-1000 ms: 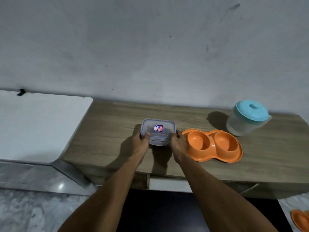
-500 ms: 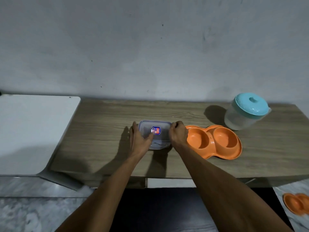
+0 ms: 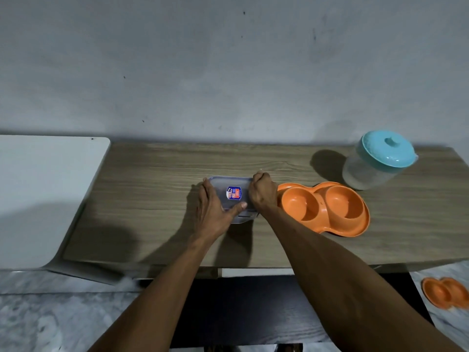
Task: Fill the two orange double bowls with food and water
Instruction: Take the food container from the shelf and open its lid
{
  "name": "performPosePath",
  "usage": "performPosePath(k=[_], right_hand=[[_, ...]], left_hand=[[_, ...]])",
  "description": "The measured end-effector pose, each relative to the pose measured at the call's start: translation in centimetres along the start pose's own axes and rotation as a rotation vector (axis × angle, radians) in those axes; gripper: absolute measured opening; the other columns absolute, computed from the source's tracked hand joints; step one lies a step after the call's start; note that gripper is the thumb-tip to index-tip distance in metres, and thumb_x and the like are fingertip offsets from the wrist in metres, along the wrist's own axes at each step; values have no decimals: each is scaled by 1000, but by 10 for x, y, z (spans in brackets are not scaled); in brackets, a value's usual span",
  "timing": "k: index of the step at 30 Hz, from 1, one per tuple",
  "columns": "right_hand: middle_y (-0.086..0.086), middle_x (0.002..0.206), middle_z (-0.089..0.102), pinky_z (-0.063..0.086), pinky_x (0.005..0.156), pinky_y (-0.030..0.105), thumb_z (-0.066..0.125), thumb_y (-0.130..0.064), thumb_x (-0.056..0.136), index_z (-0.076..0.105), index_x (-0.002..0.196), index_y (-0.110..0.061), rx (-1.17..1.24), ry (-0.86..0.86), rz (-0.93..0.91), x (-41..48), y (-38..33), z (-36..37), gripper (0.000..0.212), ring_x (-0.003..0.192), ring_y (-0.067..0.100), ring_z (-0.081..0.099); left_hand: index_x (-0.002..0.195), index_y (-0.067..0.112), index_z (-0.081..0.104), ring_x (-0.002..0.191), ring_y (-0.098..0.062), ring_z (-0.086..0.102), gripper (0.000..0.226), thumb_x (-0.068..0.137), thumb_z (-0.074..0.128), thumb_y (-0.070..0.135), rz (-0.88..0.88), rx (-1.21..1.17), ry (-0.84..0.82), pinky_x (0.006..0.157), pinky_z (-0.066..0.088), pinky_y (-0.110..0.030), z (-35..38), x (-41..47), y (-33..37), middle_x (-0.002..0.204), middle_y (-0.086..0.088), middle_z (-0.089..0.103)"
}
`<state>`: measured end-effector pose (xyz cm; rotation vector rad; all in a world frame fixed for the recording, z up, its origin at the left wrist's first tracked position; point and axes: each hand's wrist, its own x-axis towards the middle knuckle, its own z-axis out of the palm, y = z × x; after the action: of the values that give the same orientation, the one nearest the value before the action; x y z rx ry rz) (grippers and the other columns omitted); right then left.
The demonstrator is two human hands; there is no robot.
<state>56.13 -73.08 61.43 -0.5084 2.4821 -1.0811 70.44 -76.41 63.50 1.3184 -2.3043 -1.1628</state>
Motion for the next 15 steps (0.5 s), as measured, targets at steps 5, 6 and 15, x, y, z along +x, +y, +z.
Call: performPosePath(k=[5, 6, 15], right_hand=[[14, 96, 57, 42, 75, 38, 29, -34, 104, 54, 109, -3, -123, 48, -59, -1, 0, -2, 40, 86, 27, 55], [15, 99, 60, 39, 74, 36, 30, -34, 104, 55, 110, -4, -172, 78, -86, -3, -1, -3, 40, 85, 25, 53], [22, 118, 66, 44, 92, 43, 37, -35, 97, 66, 108, -6, -559, -129, -333, 15, -41, 4, 42, 110, 40, 60]], left_hand=[[155, 11, -3, 145, -28, 24, 121, 74, 78, 49, -16, -81, -20, 114, 29, -37, 3, 0, 0, 156, -12, 20], [155, 12, -3, 145, -29, 25, 121, 73, 79, 49, -25, -93, -21, 114, 29, -38, 3, 1, 0, 156, -12, 21], [155, 11, -6, 148, -27, 17, 120, 76, 78, 43, -25, -86, 1, 117, 24, -38, 7, 3, -7, 162, -12, 10]])
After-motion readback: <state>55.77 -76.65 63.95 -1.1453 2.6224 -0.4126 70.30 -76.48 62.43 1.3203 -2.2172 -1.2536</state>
